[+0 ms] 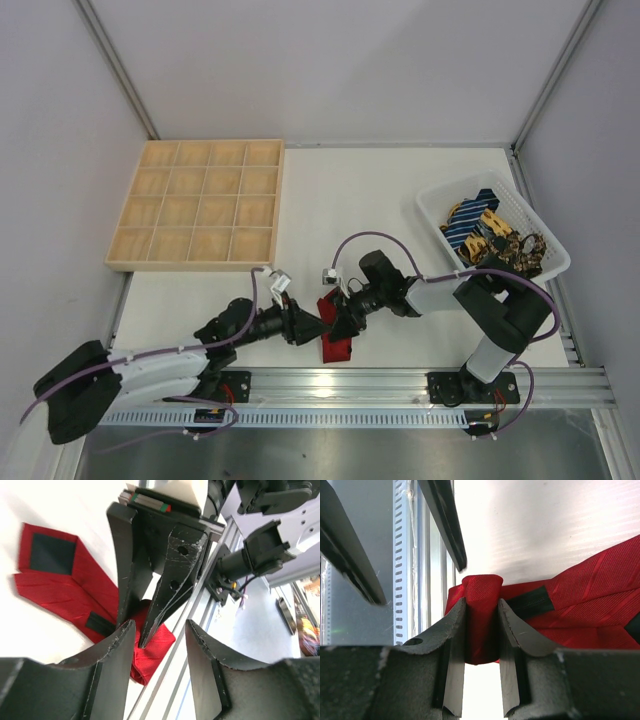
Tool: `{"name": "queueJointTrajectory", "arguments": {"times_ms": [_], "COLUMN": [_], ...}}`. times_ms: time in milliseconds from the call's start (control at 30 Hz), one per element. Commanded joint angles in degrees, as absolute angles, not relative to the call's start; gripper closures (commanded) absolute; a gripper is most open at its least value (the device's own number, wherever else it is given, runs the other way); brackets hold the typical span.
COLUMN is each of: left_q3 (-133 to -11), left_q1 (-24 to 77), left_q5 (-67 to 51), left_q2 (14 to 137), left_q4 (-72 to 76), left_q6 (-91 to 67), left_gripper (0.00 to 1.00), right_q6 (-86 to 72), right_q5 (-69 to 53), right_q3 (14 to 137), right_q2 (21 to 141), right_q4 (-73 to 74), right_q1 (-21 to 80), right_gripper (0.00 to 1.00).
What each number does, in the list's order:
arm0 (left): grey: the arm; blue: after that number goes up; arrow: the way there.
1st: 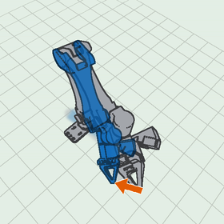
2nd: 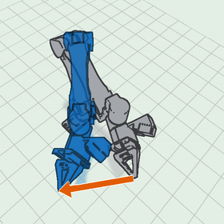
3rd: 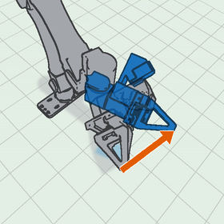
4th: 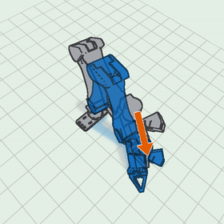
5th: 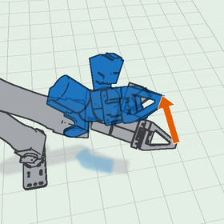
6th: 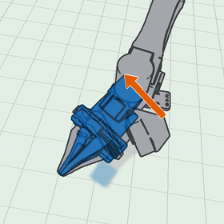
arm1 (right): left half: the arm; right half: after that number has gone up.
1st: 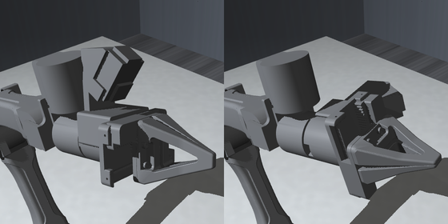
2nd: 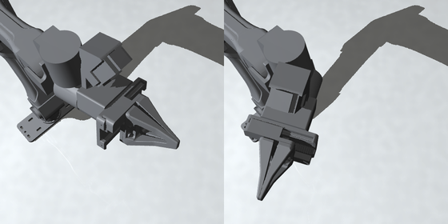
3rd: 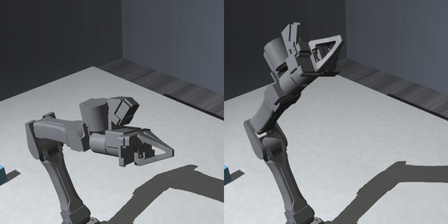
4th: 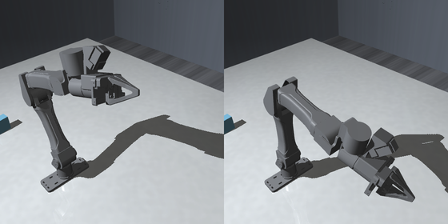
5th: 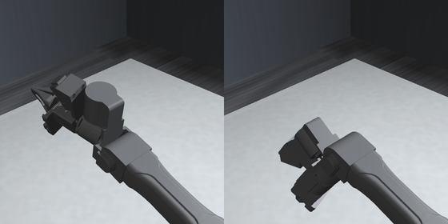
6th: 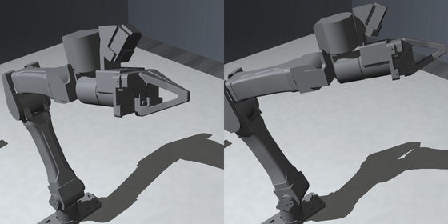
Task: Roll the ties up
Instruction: Roll the tie
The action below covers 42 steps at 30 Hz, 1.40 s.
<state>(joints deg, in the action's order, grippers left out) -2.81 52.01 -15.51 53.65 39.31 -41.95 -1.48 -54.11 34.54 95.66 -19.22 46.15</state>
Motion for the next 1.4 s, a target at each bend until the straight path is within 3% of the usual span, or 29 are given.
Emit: {"name": "queueJointTrajectory", "arguments": {"times_ms": [0, 100, 300, 867, 1000, 1067, 1167, 1267, 1367], "left_q3": [3.3, 4.6, 6.9, 9.8, 10.4, 9.1, 10.5, 10.5, 9.6], "left_q1": [52.4, 52.4, 53.0, 53.1, 53.0, 53.3, 54.7, 54.7, 54.7], "left_q5": [-11.9, -13.1, -15.5, -22.8, -23.8, -24.2, -21.5, -21.3, -21.4], "left_q2": [46.3, 47.5, 63.5, 87.6, 100.3, 104.0, 99.6, 94.3, 89.7], "left_q4": [27.0, 30.5, 46.9, 83.7, 98.8, 99.0, 99.0, 96.5, 91.8], "left_q6": [-39.6, -39.8, -40.9, -43.9, -47.2, -47.6, -46.6, -46.1, -45.7], "left_gripper": [0.50, 0.48, 0.45, 0.48, 0.57, 0.62, 0.66, 0.64, 0.50], "right_q6": [-0.4, -0.8, -0.6, -0.2, -0.3, -0.2, -0.2, -0.2, -0.2], "right_q5": [-54.8, -55.0, -54.5, -54.6, -54.6, -54.6, -54.7, -54.8, -54.7], "right_q3": [34.2, 34.0, 33.0, 32.7, 32.7, 32.8, 32.7, 32.8, 32.9], "right_q2": [93.8, 93.3, 91.7, 91.1, 91.1, 91.2, 91.2, 91.5, 91.7], "right_q4": [-21.1, -21.6, -21.5, -21.5, -21.4, -21.4, -21.3, -21.7, -21.2], "right_q1": [45.9, 45.9, 45.9, 45.8, 45.9, 45.8, 45.9, 45.9, 45.9], "right_gripper": [1.00, 1.00, 1.00, 1.00, 1.00, 1.00, 1.00, 1.00, 1.00]}}
